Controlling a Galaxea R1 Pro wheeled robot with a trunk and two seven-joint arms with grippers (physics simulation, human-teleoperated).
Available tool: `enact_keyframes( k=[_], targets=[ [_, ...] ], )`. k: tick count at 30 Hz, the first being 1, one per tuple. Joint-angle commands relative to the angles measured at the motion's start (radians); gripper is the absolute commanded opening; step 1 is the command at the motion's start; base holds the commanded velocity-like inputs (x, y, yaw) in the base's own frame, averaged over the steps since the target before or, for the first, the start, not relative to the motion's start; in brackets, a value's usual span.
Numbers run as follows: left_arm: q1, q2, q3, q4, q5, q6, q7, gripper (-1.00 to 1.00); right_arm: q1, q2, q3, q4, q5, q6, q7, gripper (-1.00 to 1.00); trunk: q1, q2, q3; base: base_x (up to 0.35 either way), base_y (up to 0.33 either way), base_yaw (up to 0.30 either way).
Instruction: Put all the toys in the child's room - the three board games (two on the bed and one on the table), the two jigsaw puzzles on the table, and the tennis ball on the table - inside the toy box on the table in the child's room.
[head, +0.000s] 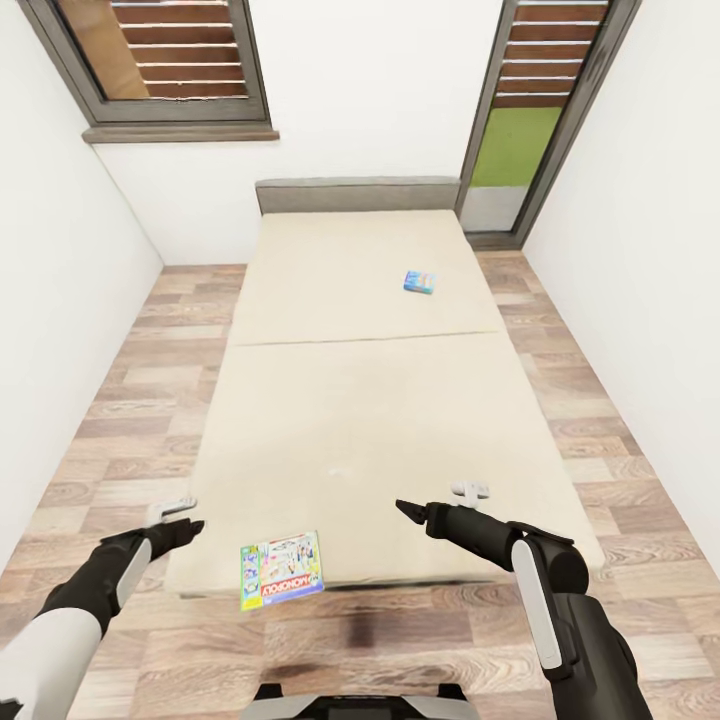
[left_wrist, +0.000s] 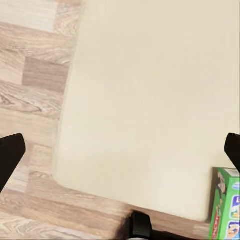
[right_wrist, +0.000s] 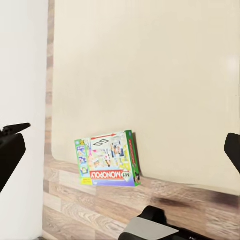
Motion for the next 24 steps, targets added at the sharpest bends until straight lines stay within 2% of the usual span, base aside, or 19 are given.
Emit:
enact_keyframes(
  k=[1, 2, 8, 24],
  targets=[
    [0.0, -0.003, 0.003, 0.001, 0.009, 0.003, 0.015, 1.0, -0.001, 0.001, -0.002, -0.001, -0.004, 0.008, 0.001, 1.0, 0.001, -0.002, 0.0, 0.0, 0.0, 0.0],
    [0.0, -0.007, 0.003, 0.007, 0.009, -0.003, 0.038, 1.0, -0.001, 0.001, -0.002, -0.001, -0.004, 0.008, 0.001, 1.0, 0.001, -0.002, 0.002, 0.0, 0.0, 0.0],
    [0.0, -0.016, 0.003, 0.016, 0.009, -0.013, 0.074, 1.0, -0.001, 0.001, -0.002, -0.001, -0.004, 0.007, 0.001, 1.0, 0.001, -0.002, 0.011, 0.0, 0.0, 0.0],
    [0.0, -0.024, 0.003, 0.019, 0.009, -0.022, 0.088, 1.0, -0.001, 0.001, -0.002, -0.001, -0.004, 0.007, 0.001, 1.0, 0.001, -0.002, 0.035, 0.0, 0.0, 0.0]
  ],
)
